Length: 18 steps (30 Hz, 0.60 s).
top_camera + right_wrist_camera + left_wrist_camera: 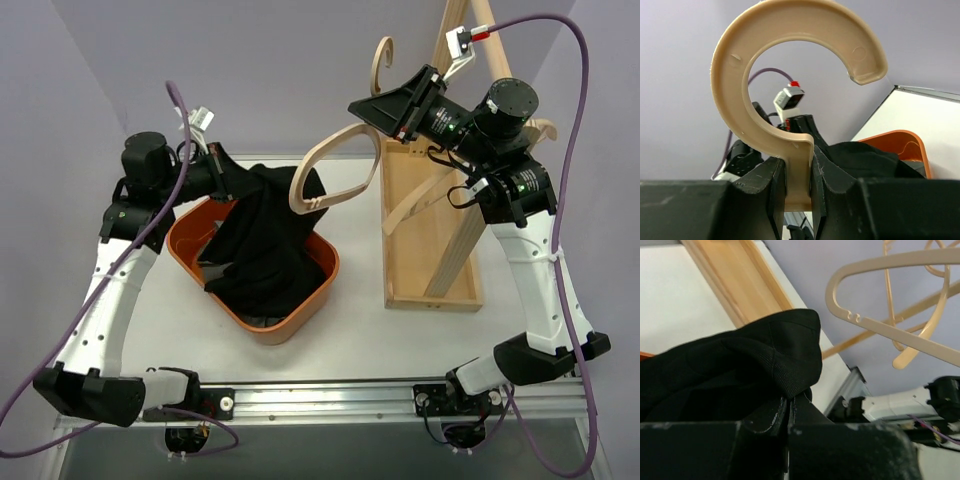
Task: Remove the skirt from the hanger
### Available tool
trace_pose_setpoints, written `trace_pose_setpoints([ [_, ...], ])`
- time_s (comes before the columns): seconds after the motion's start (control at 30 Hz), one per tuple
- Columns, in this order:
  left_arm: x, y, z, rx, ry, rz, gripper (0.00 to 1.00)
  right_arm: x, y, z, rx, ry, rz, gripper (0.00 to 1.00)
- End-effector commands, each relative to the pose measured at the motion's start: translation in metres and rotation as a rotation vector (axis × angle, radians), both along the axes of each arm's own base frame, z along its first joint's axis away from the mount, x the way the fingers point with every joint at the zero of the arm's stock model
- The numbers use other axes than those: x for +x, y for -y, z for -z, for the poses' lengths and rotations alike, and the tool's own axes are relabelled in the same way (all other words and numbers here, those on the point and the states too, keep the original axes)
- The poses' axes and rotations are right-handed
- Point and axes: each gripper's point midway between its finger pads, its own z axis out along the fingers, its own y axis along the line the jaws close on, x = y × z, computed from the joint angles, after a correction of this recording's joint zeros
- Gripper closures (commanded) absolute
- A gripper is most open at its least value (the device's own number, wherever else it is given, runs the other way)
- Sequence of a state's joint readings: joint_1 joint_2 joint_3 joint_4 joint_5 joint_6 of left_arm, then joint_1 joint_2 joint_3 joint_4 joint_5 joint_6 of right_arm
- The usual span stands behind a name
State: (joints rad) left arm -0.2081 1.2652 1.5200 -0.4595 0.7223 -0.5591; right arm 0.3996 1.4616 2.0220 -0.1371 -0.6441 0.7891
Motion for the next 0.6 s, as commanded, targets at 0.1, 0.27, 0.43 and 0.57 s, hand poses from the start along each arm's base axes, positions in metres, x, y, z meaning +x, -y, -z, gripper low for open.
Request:
trace_pose_setpoints([
  [0.1,-0.024,0.02,-0.017,-0.17,0.034,0.184,0.98,-0.024,0.009,-0.031,0.045,0.108,-0.022,1.0],
  [0.27,-0.027,0.013,0.017,-0.133,-0.052,0.138,0.98,-0.023,0.009,-0.028,0.034,0.105,-0.021,1.0],
  [0.43,-0.031,-0.015,0.069,0.032,-0.186,-0.01,0.98,-0.022,0.009,-0.026,0.03,0.105,-0.02,1.0],
  [0.57,-0.034,-0.049,0.113,0.23,-0.32,-0.152,0.98,-0.021,0.009,-0.023,0.022,0.102,-0.021,1.0],
])
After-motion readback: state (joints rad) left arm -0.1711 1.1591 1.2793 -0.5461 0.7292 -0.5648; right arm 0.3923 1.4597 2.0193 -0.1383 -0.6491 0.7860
